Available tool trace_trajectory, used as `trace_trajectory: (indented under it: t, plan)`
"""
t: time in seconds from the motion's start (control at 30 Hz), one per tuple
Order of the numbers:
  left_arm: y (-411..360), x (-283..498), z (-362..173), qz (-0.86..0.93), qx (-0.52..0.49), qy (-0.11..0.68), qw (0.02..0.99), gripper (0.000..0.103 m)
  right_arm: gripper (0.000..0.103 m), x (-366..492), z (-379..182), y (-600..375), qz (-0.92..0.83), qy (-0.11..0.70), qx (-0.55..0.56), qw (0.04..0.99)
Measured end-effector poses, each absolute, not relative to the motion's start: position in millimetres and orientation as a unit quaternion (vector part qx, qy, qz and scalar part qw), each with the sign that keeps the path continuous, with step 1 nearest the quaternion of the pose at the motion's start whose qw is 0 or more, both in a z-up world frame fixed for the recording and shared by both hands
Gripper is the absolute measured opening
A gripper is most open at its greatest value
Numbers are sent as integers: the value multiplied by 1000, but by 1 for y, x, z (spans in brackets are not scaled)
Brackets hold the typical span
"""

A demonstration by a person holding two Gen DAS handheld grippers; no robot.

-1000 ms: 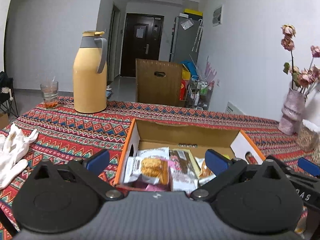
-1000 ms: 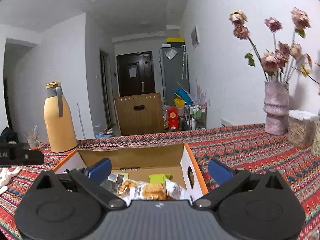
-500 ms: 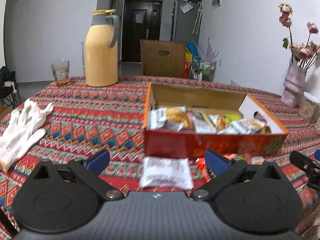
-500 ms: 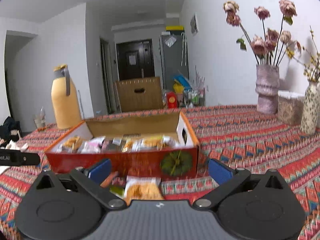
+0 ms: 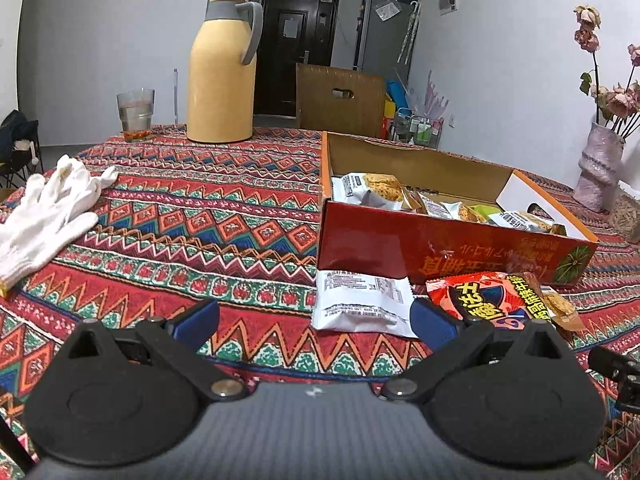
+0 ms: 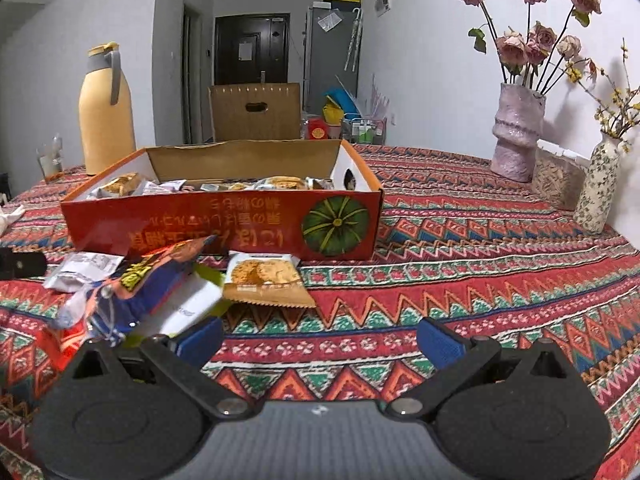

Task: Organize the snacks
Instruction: 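Move both tools back over the snack pile, then grasp the cookie packet with the right tool while the left tool grasps the white wrapper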

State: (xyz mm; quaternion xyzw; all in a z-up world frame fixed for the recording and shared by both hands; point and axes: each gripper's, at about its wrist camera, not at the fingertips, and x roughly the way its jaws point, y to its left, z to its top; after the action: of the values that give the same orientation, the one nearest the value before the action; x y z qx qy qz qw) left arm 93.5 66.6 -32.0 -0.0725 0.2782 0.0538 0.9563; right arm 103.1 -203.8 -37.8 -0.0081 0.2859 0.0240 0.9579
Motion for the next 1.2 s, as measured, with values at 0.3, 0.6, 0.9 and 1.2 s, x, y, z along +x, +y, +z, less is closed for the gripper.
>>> trace_trajectory:
  t: [0.3,0.6,0.9,1.2]
  plan:
    - [69,94,-34,51,-83,281,955,103,103,105,-36,-202,40,284,-7,958]
    - [71,95,-35,46,-89,287,953,103,103,145,-22,-202,83,314,-1,946]
    - [72,97,-36,44,-96,292,951,103,92,202,-32,-194,81,361,-12,929]
    - [73,99,-37,42,-103,296,949,103,58,220,-44,-189,112,386,5,916]
